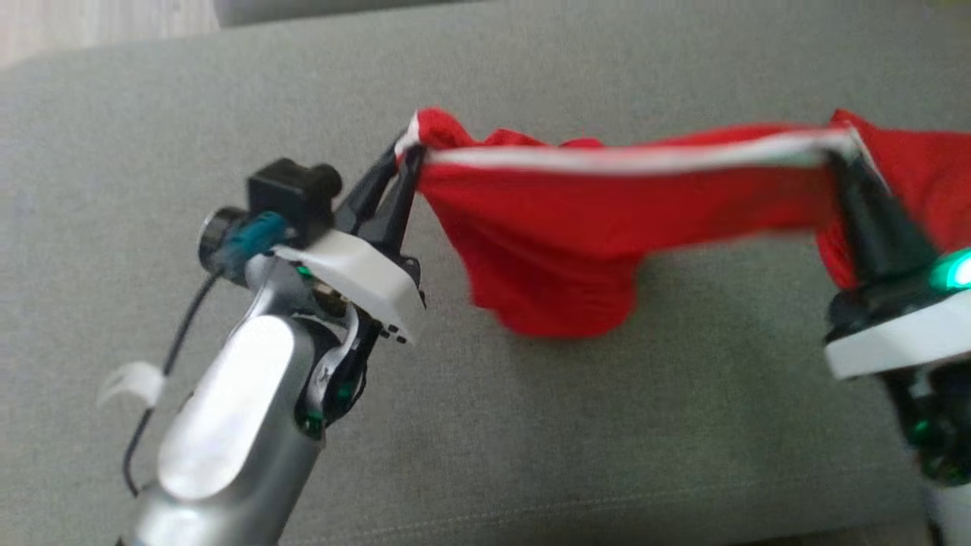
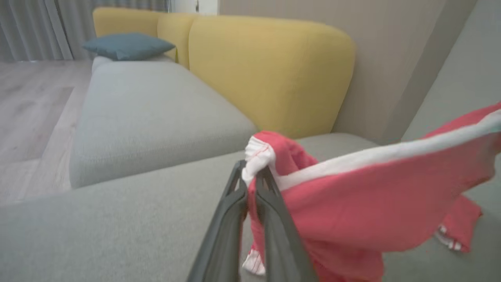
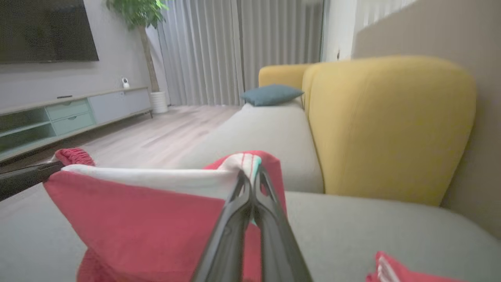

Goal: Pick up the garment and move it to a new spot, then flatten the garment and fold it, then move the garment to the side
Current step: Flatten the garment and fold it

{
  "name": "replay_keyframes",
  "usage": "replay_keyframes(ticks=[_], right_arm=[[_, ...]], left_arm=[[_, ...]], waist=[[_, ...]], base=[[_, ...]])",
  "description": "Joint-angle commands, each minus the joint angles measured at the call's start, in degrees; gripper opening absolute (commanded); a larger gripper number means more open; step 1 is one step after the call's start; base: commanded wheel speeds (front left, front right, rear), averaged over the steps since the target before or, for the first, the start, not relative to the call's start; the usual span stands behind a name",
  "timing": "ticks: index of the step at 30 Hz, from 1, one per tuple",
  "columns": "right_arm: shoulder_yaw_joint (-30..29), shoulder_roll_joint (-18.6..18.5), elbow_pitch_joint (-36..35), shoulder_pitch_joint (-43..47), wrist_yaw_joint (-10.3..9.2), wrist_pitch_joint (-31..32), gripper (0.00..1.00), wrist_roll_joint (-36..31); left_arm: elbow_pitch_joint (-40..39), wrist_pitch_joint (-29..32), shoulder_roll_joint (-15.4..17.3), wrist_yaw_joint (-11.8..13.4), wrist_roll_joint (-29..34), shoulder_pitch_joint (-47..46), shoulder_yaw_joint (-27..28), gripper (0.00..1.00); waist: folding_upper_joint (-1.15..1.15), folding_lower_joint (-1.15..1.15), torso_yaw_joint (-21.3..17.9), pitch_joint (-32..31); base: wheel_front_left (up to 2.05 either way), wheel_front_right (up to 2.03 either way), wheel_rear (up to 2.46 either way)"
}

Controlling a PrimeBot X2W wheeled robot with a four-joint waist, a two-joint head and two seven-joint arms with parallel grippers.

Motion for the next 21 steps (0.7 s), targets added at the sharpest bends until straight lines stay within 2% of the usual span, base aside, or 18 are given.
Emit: replay_keyframes(ticks=[1,7,12,17,21], right_arm=[[-0.02,-1.59,-3.30,-2.23,0.21,-0.50,0.00,-0.67],[-2.98,-3.28,-10.22,-6.36,0.21,-0.14,0.00,-2.50],[-3.66,-3.33,-12.35,-8.04,0.21,1.62,0.00,-2.27],[-3.39,-2.95,-11.19,-9.93,0.21,2.59,0.00,-0.84],[-1.56,-3.39,-6.96,-14.86,0.21,2.39,0.00,1.34]], left_arm=[[-4.11,0.10,1.43,0.44,-0.52,-1.80,2.63,0.00],[-15.97,2.93,3.48,1.63,-1.04,-3.67,5.17,0.00],[-21.18,6.54,4.76,2.80,-1.24,-4.81,6.32,0.00],[-21.24,8.03,4.84,3.41,-1.67,-5.98,6.86,0.00],[-15.78,8.15,3.48,2.46,-3.01,-9.97,6.95,0.00]], waist=[[0.00,0.00,0.22,-1.67],[0.00,0.00,0.86,-4.96],[0.00,0.00,1.09,-6.03],[0.00,0.00,1.12,-5.19],[0.00,0.00,0.99,-2.79]], base=[[0.00,0.00,0.00],[0.00,0.00,0.00],[0.00,0.00,0.00],[0.00,0.00,0.00],[0.00,0.00,0.00]])
